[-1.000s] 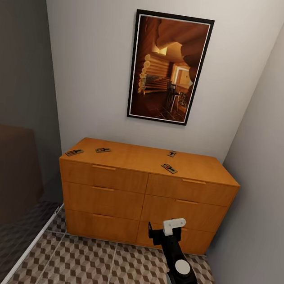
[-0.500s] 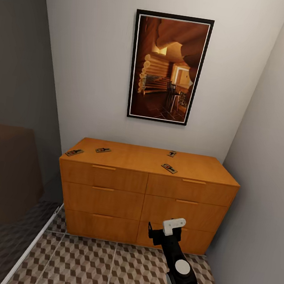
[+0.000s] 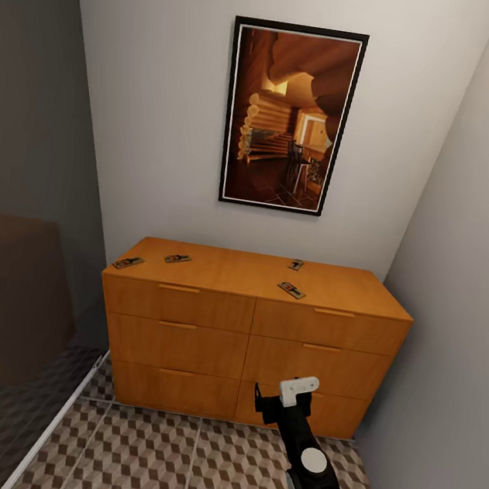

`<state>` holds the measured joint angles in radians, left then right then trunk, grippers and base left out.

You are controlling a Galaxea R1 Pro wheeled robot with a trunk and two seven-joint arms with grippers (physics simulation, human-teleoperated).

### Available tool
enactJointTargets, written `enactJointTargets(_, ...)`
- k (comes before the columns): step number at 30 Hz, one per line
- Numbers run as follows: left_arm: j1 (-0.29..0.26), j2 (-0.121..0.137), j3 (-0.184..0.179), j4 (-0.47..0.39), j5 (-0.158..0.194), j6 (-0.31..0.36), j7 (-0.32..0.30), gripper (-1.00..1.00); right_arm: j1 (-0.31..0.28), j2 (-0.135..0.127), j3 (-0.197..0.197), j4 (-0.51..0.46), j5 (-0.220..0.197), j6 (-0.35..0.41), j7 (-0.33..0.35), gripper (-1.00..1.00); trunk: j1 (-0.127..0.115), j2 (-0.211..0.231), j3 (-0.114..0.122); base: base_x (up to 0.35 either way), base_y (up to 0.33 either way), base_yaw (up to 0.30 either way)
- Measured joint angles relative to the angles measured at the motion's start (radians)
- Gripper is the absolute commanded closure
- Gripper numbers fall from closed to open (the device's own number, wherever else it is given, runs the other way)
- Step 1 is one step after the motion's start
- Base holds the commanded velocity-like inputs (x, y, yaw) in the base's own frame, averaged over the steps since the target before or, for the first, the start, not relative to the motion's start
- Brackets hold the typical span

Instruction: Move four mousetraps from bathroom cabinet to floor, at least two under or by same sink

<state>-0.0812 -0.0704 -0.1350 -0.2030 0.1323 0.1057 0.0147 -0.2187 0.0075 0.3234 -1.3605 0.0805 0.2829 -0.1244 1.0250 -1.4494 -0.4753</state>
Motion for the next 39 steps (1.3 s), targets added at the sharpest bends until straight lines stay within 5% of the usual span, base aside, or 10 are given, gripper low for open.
enactJointTargets(12, 0.0, -0.002, -0.001, -0.003, -0.002, -0.003, -0.002, -1.0, 0.0, -0.011, -0.021, 0.067, 0.001, 0.004, 0.107, -1.0, 0.0, 0.0, 0.0, 0.0, 0.0, 0.0)
enactJointTargets(19, 0.0, -0.005, -0.001, -0.005, -0.003, -0.061, -0.003, -1.0, -0.021, -0.021, -0.11, 0.095, 0.004, 0.052, 0.166, -1.0, 0.0, 0.0, 0.0, 0.0, 0.0, 0.0)
enactJointTargets(22, 0.0, -0.011, -0.002, -0.006, -0.003, -0.093, -0.004, -1.0, -0.06, -0.023, -0.143, 0.038, 0.005, 0.147, 0.17, -1.0, 0.0, 0.0, 0.0, 0.0, 0.0, 0.0)
enactJointTargets(24, 0.0, -0.013, -0.002, -0.006, -0.003, -0.108, -0.005, -1.0, -0.107, -0.033, -0.189, -0.028, 0.006, 0.279, 0.174, -1.0, 0.0, 0.0, 0.0, 0.0, 0.0, 0.0)
enactJointTargets(28, 0.0, -0.014, -0.003, -0.006, -0.003, -0.116, -0.006, -1.0, -0.196, -0.06, -0.239, -0.087, 0.004, 0.411, 0.184, -1.0, 0.0, 0.0, 0.0, 0.0, 0.0, 0.0)
enactJointTargets(33, 0.0, -0.014, -0.005, -0.005, -0.003, -0.119, -0.02, -1.0, -0.35, -0.1, -0.26, -0.111, 0.0, 0.549, 0.24, -1.0, 0.0, 0.0, 0.0, 0.0, 0.0, 0.0)
enactJointTargets(39, 0.0, -0.012, -0.004, -0.002, -0.003, -0.119, -0.067, -1.0, -0.53, -0.116, -0.265, -0.108, -0.002, 0.669, 0.335, -1.0, 0.0, 0.0, 0.0, 0.0, 0.0, 0.0)
